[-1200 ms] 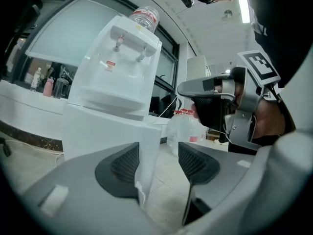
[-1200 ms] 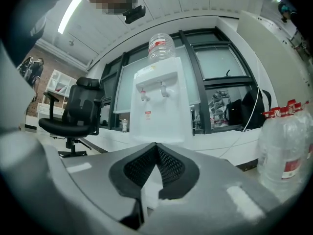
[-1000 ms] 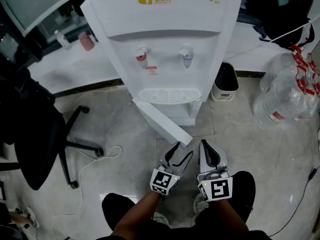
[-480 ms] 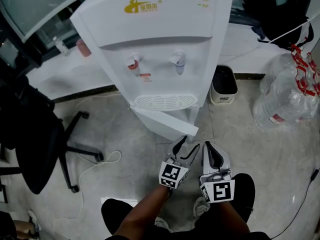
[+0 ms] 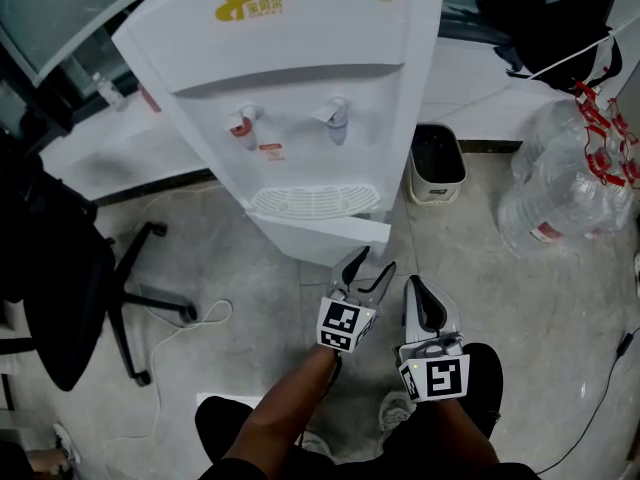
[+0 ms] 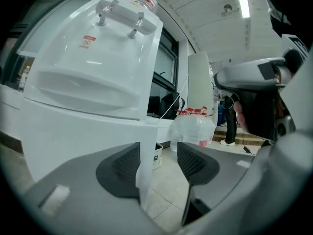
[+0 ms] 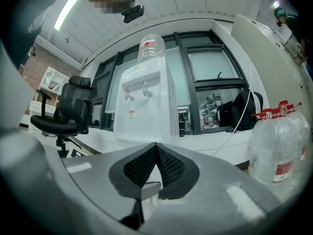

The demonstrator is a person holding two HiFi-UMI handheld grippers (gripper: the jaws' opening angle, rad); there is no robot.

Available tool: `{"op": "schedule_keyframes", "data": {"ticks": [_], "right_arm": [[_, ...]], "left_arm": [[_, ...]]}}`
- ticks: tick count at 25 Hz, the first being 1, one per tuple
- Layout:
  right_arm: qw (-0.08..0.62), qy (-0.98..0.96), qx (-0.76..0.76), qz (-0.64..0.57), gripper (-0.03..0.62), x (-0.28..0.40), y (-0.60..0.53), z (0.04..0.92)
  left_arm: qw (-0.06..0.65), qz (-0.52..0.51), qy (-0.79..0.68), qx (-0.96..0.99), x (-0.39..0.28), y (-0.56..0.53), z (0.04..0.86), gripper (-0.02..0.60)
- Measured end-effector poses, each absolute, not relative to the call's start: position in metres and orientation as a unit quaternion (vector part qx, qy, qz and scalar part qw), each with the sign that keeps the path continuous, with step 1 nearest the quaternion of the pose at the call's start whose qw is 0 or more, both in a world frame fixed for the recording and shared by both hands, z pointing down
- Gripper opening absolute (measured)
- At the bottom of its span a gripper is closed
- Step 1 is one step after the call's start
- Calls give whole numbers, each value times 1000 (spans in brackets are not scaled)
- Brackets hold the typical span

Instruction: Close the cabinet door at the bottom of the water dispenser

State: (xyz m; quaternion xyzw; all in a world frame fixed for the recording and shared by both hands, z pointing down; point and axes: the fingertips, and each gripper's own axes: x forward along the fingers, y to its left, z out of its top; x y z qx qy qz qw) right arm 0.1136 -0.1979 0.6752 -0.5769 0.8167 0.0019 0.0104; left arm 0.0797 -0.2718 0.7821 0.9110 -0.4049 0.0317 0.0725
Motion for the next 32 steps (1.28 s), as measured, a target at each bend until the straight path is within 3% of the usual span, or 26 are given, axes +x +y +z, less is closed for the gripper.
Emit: {"op": "schedule_keyframes", "data": {"ticks": [16,32], "right_arm": [[10,817,-577,-13,3,115,-198,684],[6,824,-566,-16,3,97,-197,686]], "left_arm": [[64,41,-419,905,90,-331,782,237],[68,19,-398,915,68,-278,770,250]]}}
